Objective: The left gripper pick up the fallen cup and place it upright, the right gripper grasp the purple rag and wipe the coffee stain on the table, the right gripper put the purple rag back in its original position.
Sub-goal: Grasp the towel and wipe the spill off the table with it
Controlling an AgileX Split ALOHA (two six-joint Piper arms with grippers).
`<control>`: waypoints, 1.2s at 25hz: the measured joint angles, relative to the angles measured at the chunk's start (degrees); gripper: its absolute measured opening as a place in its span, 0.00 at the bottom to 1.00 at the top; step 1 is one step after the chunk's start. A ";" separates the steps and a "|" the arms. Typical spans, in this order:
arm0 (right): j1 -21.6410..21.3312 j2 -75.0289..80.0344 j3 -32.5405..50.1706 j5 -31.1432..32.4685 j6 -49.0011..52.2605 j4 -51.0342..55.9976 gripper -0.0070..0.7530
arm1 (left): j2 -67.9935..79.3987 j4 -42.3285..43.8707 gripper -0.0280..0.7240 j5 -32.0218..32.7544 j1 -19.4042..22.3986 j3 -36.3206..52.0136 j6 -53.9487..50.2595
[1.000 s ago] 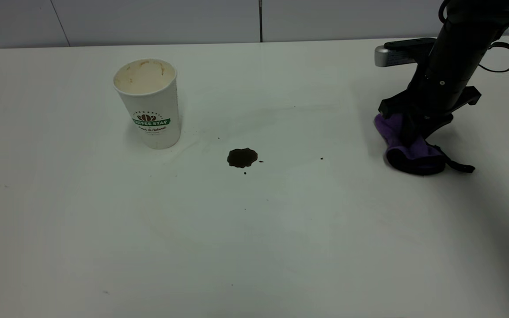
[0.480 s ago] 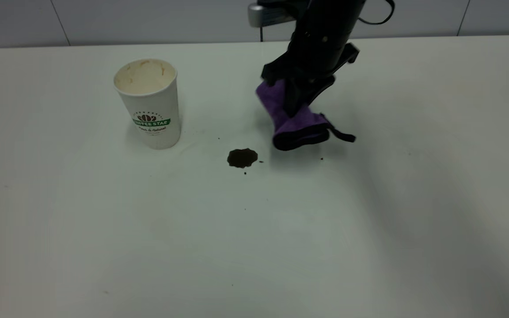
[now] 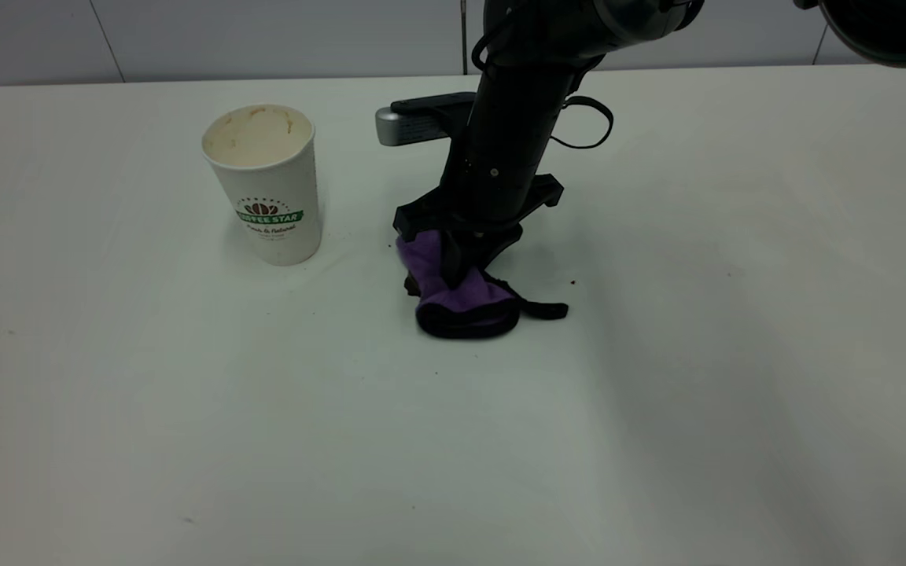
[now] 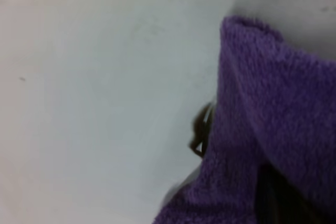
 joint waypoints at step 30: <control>-3.74 1.85 -4.16 6.23 7.50 -2.97 0.13 | 0.00 0.00 0.49 0.00 0.00 0.00 0.00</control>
